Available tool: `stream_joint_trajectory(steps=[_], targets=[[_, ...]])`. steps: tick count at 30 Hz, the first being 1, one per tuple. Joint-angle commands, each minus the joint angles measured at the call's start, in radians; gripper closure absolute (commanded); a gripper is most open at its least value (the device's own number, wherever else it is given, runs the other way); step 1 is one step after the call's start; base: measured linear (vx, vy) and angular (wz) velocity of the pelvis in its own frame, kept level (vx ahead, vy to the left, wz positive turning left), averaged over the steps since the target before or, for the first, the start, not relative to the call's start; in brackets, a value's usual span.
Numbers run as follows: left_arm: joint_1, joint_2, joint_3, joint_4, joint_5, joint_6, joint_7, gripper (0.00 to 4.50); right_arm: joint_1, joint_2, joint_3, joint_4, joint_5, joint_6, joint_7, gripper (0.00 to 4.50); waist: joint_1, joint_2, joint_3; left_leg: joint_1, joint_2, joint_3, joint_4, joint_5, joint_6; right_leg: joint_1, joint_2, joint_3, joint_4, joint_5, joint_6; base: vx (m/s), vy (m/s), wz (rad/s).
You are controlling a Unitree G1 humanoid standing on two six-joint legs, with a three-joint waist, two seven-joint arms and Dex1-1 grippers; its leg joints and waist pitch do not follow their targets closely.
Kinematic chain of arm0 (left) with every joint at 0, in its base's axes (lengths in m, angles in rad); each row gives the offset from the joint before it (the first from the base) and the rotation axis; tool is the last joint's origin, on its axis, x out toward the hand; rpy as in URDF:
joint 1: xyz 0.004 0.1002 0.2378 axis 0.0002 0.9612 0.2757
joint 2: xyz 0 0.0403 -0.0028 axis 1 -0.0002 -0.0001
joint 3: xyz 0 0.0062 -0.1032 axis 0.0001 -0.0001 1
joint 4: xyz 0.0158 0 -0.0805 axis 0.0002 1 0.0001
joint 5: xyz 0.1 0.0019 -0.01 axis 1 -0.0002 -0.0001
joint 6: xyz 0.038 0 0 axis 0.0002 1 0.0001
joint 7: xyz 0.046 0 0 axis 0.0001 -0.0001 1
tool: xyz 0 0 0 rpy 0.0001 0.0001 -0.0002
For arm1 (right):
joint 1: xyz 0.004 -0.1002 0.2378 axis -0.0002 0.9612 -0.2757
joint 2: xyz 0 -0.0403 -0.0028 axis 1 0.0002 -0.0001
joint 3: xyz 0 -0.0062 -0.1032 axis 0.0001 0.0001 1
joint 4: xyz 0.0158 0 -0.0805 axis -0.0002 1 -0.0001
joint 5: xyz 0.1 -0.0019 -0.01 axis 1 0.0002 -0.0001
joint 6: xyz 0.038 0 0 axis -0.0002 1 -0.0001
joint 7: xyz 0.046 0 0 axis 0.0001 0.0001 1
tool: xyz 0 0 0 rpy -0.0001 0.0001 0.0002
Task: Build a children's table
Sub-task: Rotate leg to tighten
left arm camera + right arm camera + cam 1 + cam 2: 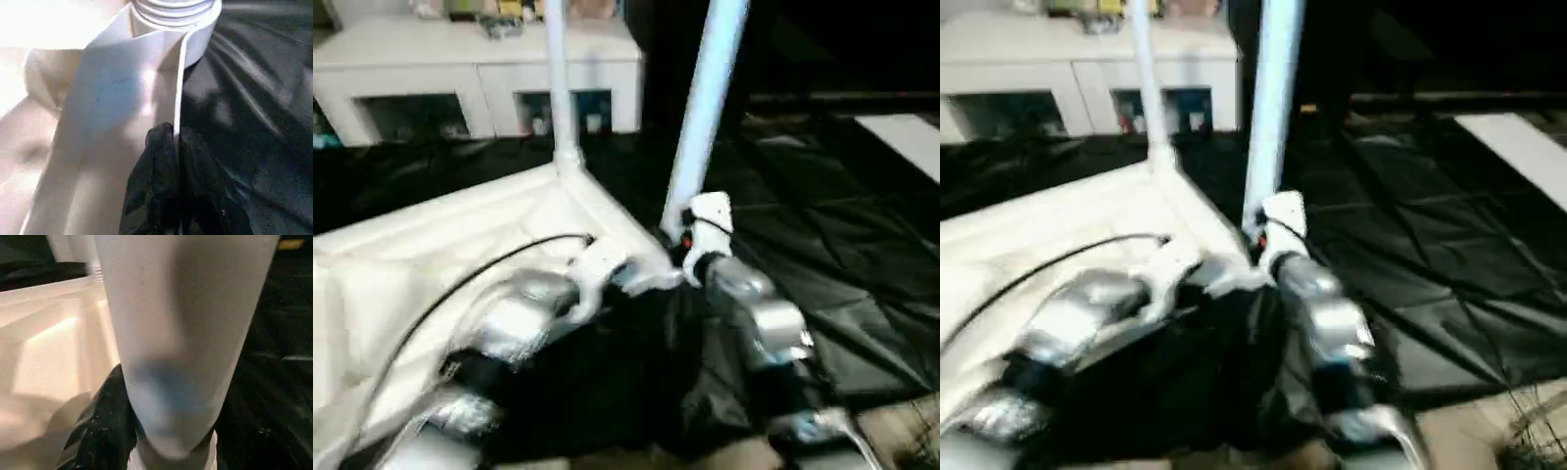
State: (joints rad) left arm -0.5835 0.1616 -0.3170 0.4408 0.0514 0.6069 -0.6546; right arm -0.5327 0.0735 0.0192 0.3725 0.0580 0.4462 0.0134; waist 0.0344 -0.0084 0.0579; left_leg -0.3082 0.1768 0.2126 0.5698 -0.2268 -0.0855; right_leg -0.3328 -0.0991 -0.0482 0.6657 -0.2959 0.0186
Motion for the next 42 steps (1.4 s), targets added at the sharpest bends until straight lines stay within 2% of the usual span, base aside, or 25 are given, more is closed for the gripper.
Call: stream_joint_trajectory(steps=[1,2,3,4,5,7,8,9,10,13,15,17,19,23,24,25,26,28,29,31,34,38,40,41,42], targets=[[-0.003,-0.066,-0.008,0.085,-0.009,-0.012,0.069,4.5,0.03,0.073,0.02,0.172,0.019,0.046,-0.058,2.66,0.011,-0.009,-0.014,0.022,-0.009,-0.082,0.065,-0.156,0.037,-0.074,-0.145,0.093,-0.246,-0.999,-0.038,0.053,-0.113,0.16],[-0.011,-0.08,-0.004,0.106,-0.008,-0.019,0.084,4.5,0.019,0.086,0.014,0.191,0.017,0.035,-0.082,2.66,0.021,0.008,-0.028,-0.048,0.006,-0.113,0.033,-0.07,0.046,0.005,-0.161,0.112,-0.203,-0.883,-0.058,0.119,-0.023,-0.38],[-0.011,-0.08,-0.004,0.106,-0.008,-0.019,0.084,4.5,0.019,0.086,0.014,0.191,0.017,0.035,-0.082,2.66,0.031,0.006,-0.04,-0.08,0.019,-0.117,-0.023,-0.003,0.026,0.039,-0.126,0.083,-0.169,-0.676,-0.06,0.055,0.039,-0.25],[-0.016,-0.089,-0.004,0.111,-0.004,-0.019,0.088,4.5,0.005,0.101,0.0,0.211,0.019,0.025,-0.105,2.66,0.028,0.041,-0.036,-0.027,0.035,-0.107,-0.068,-0.041,-0.023,-0.027,-0.039,0.046,-0.139,-0.304,-0.1,0.055,0.039,-0.25],[-0.015,-0.089,-0.006,0.102,-0.002,-0.015,0.082,4.5,-0.004,0.105,-0.003,0.221,0.017,0.019,-0.111,2.66,0.003,0.037,-0.025,-0.006,0.03,-0.095,-0.083,-0.383,-0.057,-0.037,-0.026,0.05,-0.143,-0.314,-0.137,0.0,0.0,0.0],[-0.014,-0.084,-0.01,0.099,0.002,-0.018,0.073,4.5,-0.014,0.107,-0.011,0.231,0.017,0.016,-0.117,2.66,-0.001,0.036,-0.031,-0.002,0.026,-0.097,-0.085,-0.452,-0.051,-0.037,-0.032,0.059,-0.152,-0.392,-0.128,0.0,0.0,0.0],[-0.015,-0.081,-0.013,0.103,0.007,-0.023,0.069,4.5,-0.021,0.109,-0.021,0.24,0.014,0.012,-0.121,2.66,-0.001,0.044,-0.033,-0.003,0.03,-0.1,-0.089,-0.452,-0.046,-0.039,-0.037,0.065,-0.159,-0.392,-0.123,0.0,0.0,0.0],[-0.014,-0.079,-0.014,0.105,0.01,-0.026,0.067,4.5,-0.024,0.109,-0.025,0.245,0.012,0.01,-0.122,2.66,-0.004,0.04,-0.031,-0.009,0.032,-0.102,-0.094,-0.45,-0.046,-0.035,-0.037,0.064,-0.161,-0.38,-0.121,0.0,0.0,0.0],[-0.013,-0.077,-0.016,0.106,0.012,-0.029,0.061,4.5,-0.029,0.11,-0.032,0.254,0.011,0.007,-0.123,2.66,-0.006,0.035,-0.036,-0.023,0.033,-0.105,-0.1,-0.418,-0.046,-0.019,-0.036,0.06,-0.157,-0.331,-0.117,0.0,0.0,0.0],[-0.005,-0.068,-0.017,0.099,0.017,-0.03,0.047,4.5,-0.049,0.109,-0.046,0.285,0.008,-0.005,-0.126,2.66,-0.009,0.034,-0.038,-0.032,0.035,-0.098,-0.102,-0.343,-0.035,-0.014,-0.037,0.059,-0.155,-0.232,-0.134,0.0,0.0,0.0],[-0.002,-0.065,-0.018,0.101,0.018,-0.032,0.044,4.5,-0.059,0.11,-0.05,0.303,0.009,-0.016,-0.128,2.66,-0.01,0.033,-0.035,-0.029,0.035,-0.096,-0.102,-0.371,-0.035,-0.019,-0.037,0.059,-0.16,-0.279,-0.13,0.0,0.0,0.0],[0.001,-0.061,-0.02,0.099,0.018,-0.034,0.038,4.5,-0.068,0.112,-0.056,0.317,0.012,-0.022,-0.127,2.66,-0.011,0.026,-0.032,-0.024,0.033,-0.099,-0.104,-0.442,-0.039,-0.03,-0.042,0.061,-0.175,-0.426,-0.094,0.0,0.0,0.0],[0.002,-0.058,-0.024,0.097,0.019,-0.036,0.031,4.5,-0.073,0.109,-0.048,0.323,0.004,-0.026,-0.118,2.66,-0.009,0.024,-0.033,-0.022,0.033,-0.099,-0.106,-0.443,-0.034,-0.032,-0.044,0.062,-0.18,-0.461,-0.077,0.0,0.0,0.0],[0.003,-0.051,-0.029,0.092,0.018,-0.045,0.01,4.5,-0.084,0.104,-0.032,0.33,0.002,-0.042,-0.054,2.66,-0.009,0.027,-0.036,-0.024,0.035,-0.1,-0.11,-0.427,-0.031,-0.035,-0.045,0.062,-0.184,-0.462,-0.069,0.0,0.0,0.0],[0.002,-0.051,-0.03,0.093,0.019,-0.046,0.007,4.5,-0.084,0.104,-0.036,0.328,0.006,-0.043,-0.05,2.31,-0.01,0.027,-0.034,-0.028,0.037,-0.101,-0.113,-0.419,-0.032,-0.032,-0.044,0.061,-0.183,-0.44,-0.073,0.0,0.0,0.0],[0.002,-0.048,-0.033,0.093,0.021,-0.052,0.0,4.5,-0.085,0.1,-0.035,0.32,0.01,-0.044,-0.035,2.31,-0.012,0.027,-0.035,-0.03,0.037,-0.101,-0.114,-0.412,-0.034,-0.03,-0.042,0.06,-0.18,-0.422,-0.077,0.0,0.0,0.0],[0.002,-0.043,-0.036,0.091,0.022,-0.056,-0.01,4.5,-0.083,0.093,-0.031,0.304,0.01,-0.045,-0.025,1.96,-0.012,0.028,-0.037,-0.033,0.038,-0.101,-0.114,-0.399,-0.036,-0.026,-0.041,0.059,-0.178,-0.386,-0.084,0.0,0.0,0.0],[0.003,-0.034,-0.043,0.083,0.024,-0.062,-0.025,4.5,-0.08,0.082,-0.024,0.281,0.01,-0.042,-0.01,1.93,-0.011,0.029,-0.041,-0.034,0.039,-0.098,-0.112,-0.367,-0.036,-0.023,-0.04,0.06,-0.172,-0.309,-0.104,0.0,0.0,0.0],[0.005,-0.027,-0.048,0.076,0.025,-0.067,-0.036,4.5,-0.08,0.074,-0.018,0.267,0.01,-0.038,0.003,1.7,-0.007,0.029,-0.05,-0.031,0.042,-0.089,-0.105,-0.293,-0.028,-0.021,-0.038,0.061,-0.163,-0.181,-0.141,0.0,0.0,0.0],[0.009,-0.018,-0.051,0.065,0.023,-0.065,-0.049,4.5,-0.075,0.064,-0.019,0.236,0.013,-0.036,0.014,1.57,-0.005,0.031,-0.053,-0.041,0.043,-0.082,-0.101,-0.215,-0.016,-0.012,-0.036,0.057,-0.152,-0.064,-0.172,0.0,0.0,0.0],[0.018,0.005,-0.058,0.043,0.023,-0.079,-0.075,4.5,-0.056,0.037,-0.011,0.155,0.023,-0.024,0.063,1.37,-0.001,0.025,-0.055,-0.045,0.04,-0.074,-0.094,-0.178,0.001,-0.005,-0.037,0.054,-0.15,-0.024,-0.184,0.0,0.0,0.0],[0.045,0.055,-0.07,-0.018,0.017,-0.128,-0.142,4.5,0.007,-0.052,0.027,-0.035,0.046,0.02,0.208,0.95,0.007,0.035,-0.061,-0.049,0.043,-0.071,-0.085,-0.071,0.023,0.004,-0.037,0.05,-0.137,0.091,-0.207,0.0,0.0,0.0],[0.061,0.077,-0.063,-0.053,0.003,-0.127,-0.17,4.5,0.041,-0.11,0.047,-0.129,0.064,0.025,0.291,0.8,0.012,0.036,-0.068,-0.051,0.044,-0.069,-0.074,-0.025,0.037,0.008,-0.034,0.051,-0.126,0.208,-0.207,0.0,0.0,0.0],[0.069,0.098,-0.071,-0.072,0.003,-0.158,-0.196,4.5,0.061,-0.147,0.067,-0.176,0.073,0.017,0.352,0.6,0.016,0.032,-0.074,-0.05,0.039,-0.066,-0.064,0.046,0.051,0.011,-0.029,0.049,-0.114,0.336,-0.225,0.0,0.0,0.0],[0.074,0.108,-0.07,-0.084,-0.001,-0.16,-0.206,4.5,0.07,-0.172,0.079,-0.198,0.079,0.03,0.385,0.6,0.016,0.033,-0.075,-0.053,0.036,-0.065,-0.062,0.06,0.057,0.013,-0.027,0.05,-0.111,0.369,-0.229,0.0,0.0,0.0]])
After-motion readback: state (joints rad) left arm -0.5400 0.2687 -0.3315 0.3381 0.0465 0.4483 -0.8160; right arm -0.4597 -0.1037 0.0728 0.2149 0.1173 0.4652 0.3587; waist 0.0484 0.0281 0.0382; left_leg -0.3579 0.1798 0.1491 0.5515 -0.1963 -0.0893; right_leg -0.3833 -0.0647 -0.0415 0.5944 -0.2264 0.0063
